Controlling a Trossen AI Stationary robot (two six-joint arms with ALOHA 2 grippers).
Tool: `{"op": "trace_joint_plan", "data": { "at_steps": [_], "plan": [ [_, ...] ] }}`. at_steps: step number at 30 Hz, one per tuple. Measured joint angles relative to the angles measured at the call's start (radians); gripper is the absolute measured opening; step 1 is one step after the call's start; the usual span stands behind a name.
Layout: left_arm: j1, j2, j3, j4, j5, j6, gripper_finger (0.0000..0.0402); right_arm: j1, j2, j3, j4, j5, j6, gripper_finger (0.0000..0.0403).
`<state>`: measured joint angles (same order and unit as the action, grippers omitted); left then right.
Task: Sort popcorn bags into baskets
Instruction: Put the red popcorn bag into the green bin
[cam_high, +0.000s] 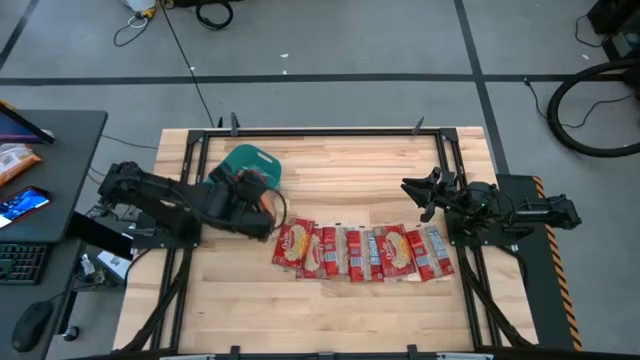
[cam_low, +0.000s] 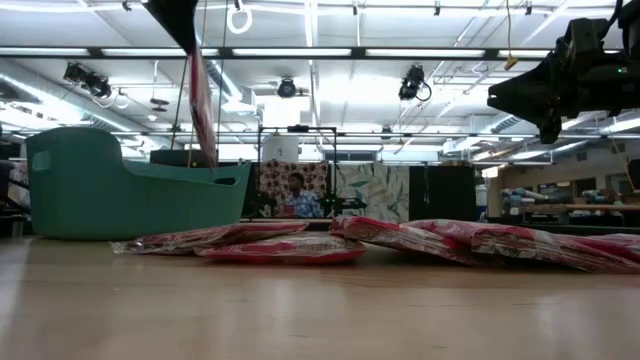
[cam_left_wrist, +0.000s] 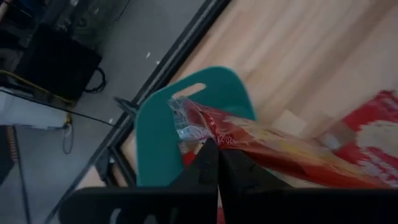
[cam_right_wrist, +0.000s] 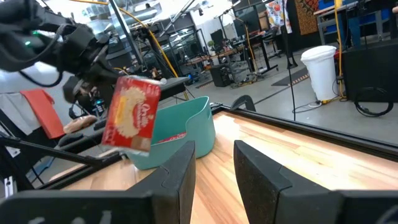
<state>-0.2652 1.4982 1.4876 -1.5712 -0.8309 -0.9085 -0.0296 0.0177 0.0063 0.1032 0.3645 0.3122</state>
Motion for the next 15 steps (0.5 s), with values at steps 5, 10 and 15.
{"op": "trace_joint_plan", "data": {
  "at_steps": [5, 10, 15],
  "plan": [
    [0.087, -0.011, 0.000, -0.002, 0.000, 0.076, 0.0000, 0.000, 0.000, 0.000, 0.000, 0.000, 0.000, 0.0115],
    [0.157, -0.010, 0.000, 0.000, 0.000, 0.167, 0.0000, 0.000, 0.000, 0.000, 0.000, 0.000, 0.000, 0.0115],
    [0.221, -0.010, 0.000, 0.000, 0.000, 0.231, 0.0000, 0.000, 0.000, 0.000, 0.000, 0.000, 0.000, 0.0115]
  ]
}}
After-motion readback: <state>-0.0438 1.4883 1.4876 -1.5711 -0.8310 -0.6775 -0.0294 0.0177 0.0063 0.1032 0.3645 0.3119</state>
